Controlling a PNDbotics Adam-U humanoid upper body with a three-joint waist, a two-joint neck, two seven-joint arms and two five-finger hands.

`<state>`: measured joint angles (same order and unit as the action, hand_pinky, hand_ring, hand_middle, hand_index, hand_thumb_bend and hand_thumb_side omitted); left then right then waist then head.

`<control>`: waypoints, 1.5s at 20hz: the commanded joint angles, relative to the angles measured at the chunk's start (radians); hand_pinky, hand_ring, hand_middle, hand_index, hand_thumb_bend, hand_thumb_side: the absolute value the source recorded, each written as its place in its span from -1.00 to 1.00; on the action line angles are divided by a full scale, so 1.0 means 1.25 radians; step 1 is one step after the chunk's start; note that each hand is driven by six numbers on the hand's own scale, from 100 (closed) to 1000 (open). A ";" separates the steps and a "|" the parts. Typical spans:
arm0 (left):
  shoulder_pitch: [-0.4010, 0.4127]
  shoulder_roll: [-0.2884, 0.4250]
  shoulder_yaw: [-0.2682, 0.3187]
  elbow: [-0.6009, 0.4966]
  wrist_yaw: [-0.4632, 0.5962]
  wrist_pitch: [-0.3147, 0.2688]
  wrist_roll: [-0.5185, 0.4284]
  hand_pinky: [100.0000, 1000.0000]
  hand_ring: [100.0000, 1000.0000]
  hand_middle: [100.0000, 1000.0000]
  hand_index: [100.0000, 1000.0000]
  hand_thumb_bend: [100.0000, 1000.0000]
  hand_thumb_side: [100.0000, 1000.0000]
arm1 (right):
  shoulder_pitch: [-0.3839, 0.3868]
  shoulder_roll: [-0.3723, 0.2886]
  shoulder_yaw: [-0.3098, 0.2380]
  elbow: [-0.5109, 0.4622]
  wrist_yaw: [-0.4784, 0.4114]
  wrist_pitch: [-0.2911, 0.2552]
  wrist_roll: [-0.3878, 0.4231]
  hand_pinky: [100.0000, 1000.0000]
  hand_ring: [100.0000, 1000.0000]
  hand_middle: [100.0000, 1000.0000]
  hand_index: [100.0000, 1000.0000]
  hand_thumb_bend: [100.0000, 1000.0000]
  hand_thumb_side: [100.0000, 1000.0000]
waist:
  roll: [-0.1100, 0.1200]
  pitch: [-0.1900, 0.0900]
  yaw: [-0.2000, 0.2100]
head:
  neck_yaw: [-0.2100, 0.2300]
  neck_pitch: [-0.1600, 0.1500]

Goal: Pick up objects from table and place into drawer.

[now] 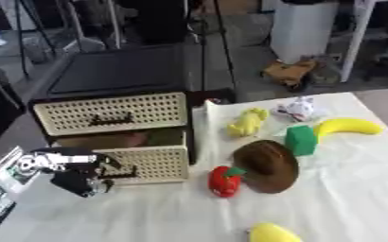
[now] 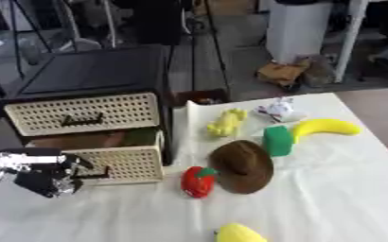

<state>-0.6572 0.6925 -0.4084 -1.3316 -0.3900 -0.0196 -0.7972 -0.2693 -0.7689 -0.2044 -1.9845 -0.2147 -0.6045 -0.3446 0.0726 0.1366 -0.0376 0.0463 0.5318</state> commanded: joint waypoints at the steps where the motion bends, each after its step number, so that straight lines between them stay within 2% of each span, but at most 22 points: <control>1: -0.002 0.046 -0.004 -0.046 -0.010 -0.007 0.007 -1.00 -0.79 -0.79 1.00 -1.00 0.06 | -0.010 -0.020 -0.011 -0.012 0.000 0.002 -0.002 0.30 0.48 0.28 0.58 -0.68 1.00 | -0.002 -0.008 0.001 | -0.004 -0.010; 5: 0.011 0.062 -0.014 -0.089 -0.023 -0.016 0.019 -0.98 -0.77 -0.76 1.00 -1.00 0.07 | -0.011 -0.020 -0.011 -0.012 0.001 0.004 -0.002 0.30 0.48 0.28 0.57 -0.66 1.00 | -0.001 -0.006 0.001 | -0.007 -0.016; 7: 0.018 0.069 -0.017 -0.105 -0.028 -0.023 0.025 -0.97 -0.76 -0.74 0.84 -1.00 0.07 | -0.011 -0.020 -0.011 -0.012 0.002 0.005 -0.002 0.30 0.48 0.28 0.56 -0.66 1.00 | -0.001 -0.005 0.002 | -0.009 -0.018; 15: 0.034 0.074 -0.023 -0.114 -0.035 -0.029 0.041 -0.99 -0.75 -0.75 0.95 -1.00 0.13 | -0.014 -0.018 -0.011 -0.012 0.003 0.005 -0.003 0.30 0.49 0.27 0.56 -0.65 1.00 | -0.001 0.001 0.004 | -0.012 -0.022; 22: 0.046 0.077 -0.029 -0.115 -0.035 -0.028 0.070 -1.00 -0.76 -0.76 0.89 -1.00 0.11 | -0.013 -0.017 -0.011 -0.012 0.004 0.006 -0.005 0.31 0.49 0.27 0.56 -0.65 1.00 | -0.002 0.002 0.003 | -0.013 -0.024; 25: 0.050 0.078 -0.026 -0.114 -0.020 -0.013 0.100 -1.00 -0.79 -0.78 0.85 -1.00 0.12 | -0.013 -0.016 -0.011 -0.012 0.005 0.007 -0.006 0.31 0.49 0.27 0.56 -0.64 1.00 | -0.002 0.002 0.003 | -0.014 -0.026; 27: 0.054 0.081 -0.026 -0.116 -0.009 -0.004 0.131 -1.00 -0.79 -0.78 0.94 -1.00 0.10 | -0.011 -0.016 -0.012 -0.012 0.006 0.007 -0.006 0.31 0.48 0.26 0.55 -0.64 1.00 | -0.002 0.002 0.002 | -0.015 -0.027; 30: 0.056 0.092 -0.024 -0.151 -0.039 -0.022 0.180 -1.00 -0.76 -0.76 0.94 -1.00 -0.03 | -0.010 -0.014 -0.011 -0.012 0.008 0.009 -0.005 0.30 0.48 0.26 0.55 -0.62 1.00 | -0.001 0.003 0.002 | -0.016 -0.029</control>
<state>-0.5752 0.7629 -0.4523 -1.4918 -0.4293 -0.0411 -0.5988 -0.2727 -0.7687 -0.2044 -1.9845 -0.2136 -0.5964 -0.3512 0.0739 0.1510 -0.0352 0.0289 0.5066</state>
